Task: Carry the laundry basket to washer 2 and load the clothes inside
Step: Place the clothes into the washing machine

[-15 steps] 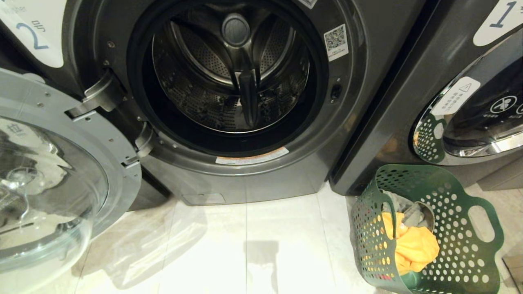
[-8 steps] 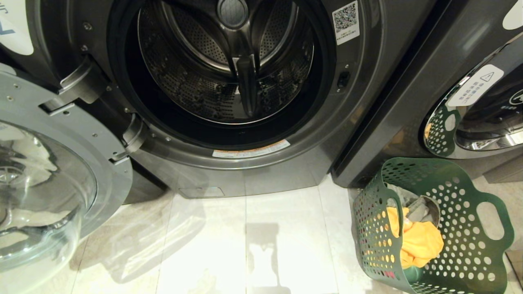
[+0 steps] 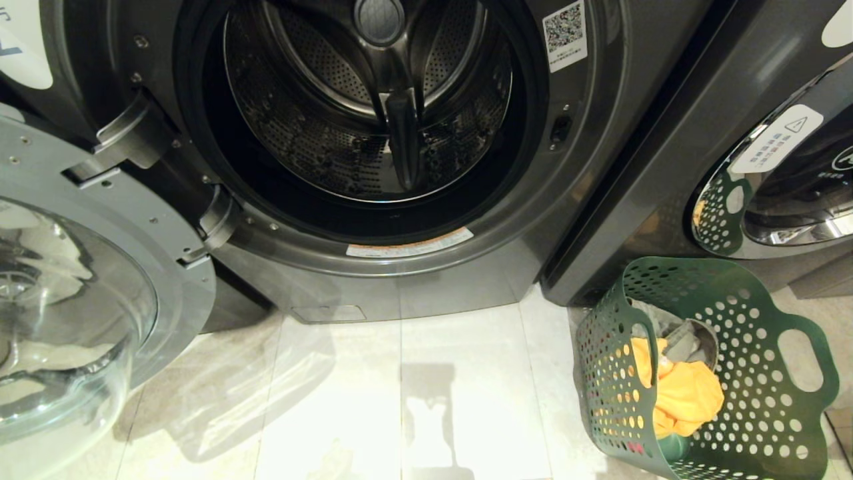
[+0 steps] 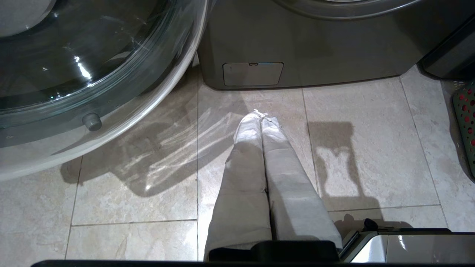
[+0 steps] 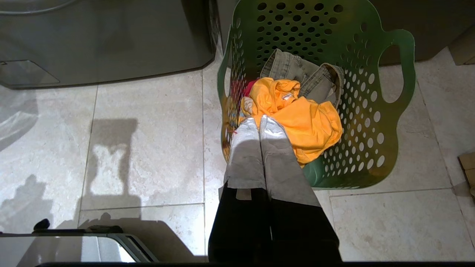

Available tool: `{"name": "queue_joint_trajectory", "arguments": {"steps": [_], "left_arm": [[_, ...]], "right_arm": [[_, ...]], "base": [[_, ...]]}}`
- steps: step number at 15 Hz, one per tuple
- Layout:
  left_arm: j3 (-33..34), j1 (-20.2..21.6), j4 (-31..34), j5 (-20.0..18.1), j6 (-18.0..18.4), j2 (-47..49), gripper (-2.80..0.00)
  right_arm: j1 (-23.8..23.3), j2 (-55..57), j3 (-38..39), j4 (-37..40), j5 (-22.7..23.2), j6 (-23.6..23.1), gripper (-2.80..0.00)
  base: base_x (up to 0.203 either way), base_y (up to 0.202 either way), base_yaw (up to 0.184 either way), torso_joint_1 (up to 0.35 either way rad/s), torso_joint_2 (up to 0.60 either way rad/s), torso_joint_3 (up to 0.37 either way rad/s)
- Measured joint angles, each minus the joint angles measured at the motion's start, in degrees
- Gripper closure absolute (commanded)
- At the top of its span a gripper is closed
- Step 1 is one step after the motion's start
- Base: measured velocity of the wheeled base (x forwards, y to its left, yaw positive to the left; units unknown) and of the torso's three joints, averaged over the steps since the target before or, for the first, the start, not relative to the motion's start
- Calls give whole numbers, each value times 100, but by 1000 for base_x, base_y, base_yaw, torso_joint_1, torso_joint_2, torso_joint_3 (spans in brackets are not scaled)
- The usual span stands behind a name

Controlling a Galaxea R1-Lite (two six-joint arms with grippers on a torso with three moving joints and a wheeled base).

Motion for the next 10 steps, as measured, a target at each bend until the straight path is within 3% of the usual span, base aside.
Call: {"name": "queue_joint_trajectory", "arguments": {"steps": [5,10], "left_arm": [[0,1,1,1,4,0,0],[0,0,0,1,3,0,0]], "right_arm": [[0,0,0,0,0,0,0],[0,1,0,0,0,-6,0]], "base": [[0,0,0,0,0,0],[160,0,0,3,3,3]]}}
